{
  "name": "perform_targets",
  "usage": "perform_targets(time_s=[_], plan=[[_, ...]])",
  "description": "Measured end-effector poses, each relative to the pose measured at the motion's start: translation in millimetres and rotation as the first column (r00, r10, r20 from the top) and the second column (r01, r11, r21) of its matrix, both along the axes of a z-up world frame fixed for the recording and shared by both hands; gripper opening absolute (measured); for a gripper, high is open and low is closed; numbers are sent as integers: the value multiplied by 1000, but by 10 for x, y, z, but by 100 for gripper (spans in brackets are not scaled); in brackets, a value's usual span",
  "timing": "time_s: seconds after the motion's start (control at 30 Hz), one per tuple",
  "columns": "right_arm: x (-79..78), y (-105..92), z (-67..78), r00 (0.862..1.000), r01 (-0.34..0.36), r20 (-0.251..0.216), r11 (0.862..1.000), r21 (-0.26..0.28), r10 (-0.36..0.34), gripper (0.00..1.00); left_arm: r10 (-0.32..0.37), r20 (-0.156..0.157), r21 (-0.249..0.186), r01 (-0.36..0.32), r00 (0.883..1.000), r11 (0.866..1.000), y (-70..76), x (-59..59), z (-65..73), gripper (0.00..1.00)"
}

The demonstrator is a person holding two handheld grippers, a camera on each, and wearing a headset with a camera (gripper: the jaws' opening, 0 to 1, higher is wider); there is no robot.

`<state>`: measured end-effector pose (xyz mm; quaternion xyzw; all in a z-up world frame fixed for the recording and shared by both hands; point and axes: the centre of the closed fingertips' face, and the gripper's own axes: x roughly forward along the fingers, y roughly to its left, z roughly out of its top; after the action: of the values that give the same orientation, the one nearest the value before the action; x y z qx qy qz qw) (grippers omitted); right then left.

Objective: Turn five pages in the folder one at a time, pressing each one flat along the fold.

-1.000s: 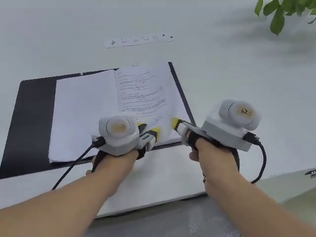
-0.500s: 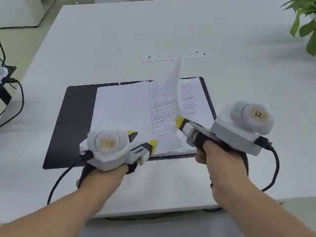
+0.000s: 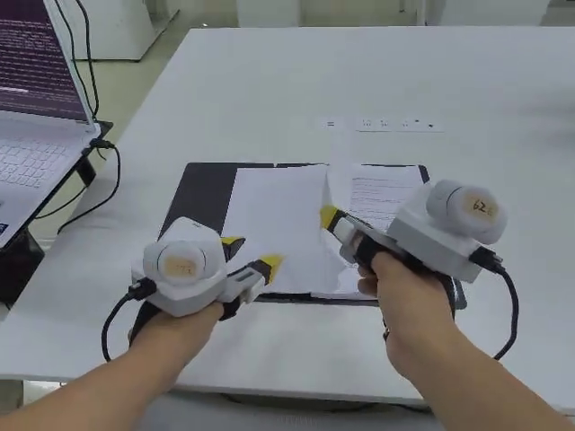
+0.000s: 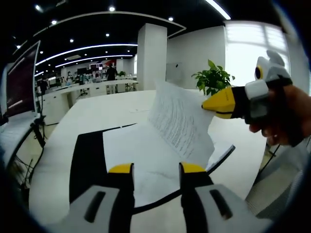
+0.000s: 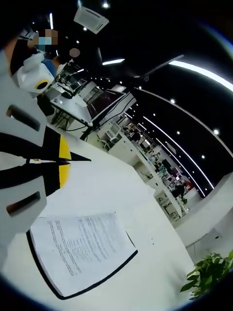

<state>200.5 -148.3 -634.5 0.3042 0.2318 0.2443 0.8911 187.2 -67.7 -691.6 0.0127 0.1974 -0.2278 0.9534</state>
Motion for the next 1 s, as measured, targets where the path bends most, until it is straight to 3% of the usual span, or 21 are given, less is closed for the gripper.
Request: perform_targets(time_s=[0.27, 0.5, 0.7, 0.8, 1.0], plan=[[-18, 407, -24, 997, -78, -3, 997, -16, 78, 0, 66, 17, 5, -66, 998, 998, 375, -57, 81, 35], [-31, 656, -215, 991, -127, -47, 990, -67, 124, 0, 113, 22, -1, -113, 993, 994, 622, -95, 120, 35], [-42, 838, -406, 985, -163, -76, 980, -119, 154, 0, 125, 35, 2, -125, 992, 992, 699, -89, 220, 34], [-45, 915, -496, 982, -179, -87, 974, -138, 168, 0, 143, 51, -21, -142, 988, 990, 758, -72, 293, 34], [-57, 1075, -751, 971, -230, -118, 952, -200, 210, 0, 153, 59, -40, -150, 987, 988, 808, -79, 378, 34]])
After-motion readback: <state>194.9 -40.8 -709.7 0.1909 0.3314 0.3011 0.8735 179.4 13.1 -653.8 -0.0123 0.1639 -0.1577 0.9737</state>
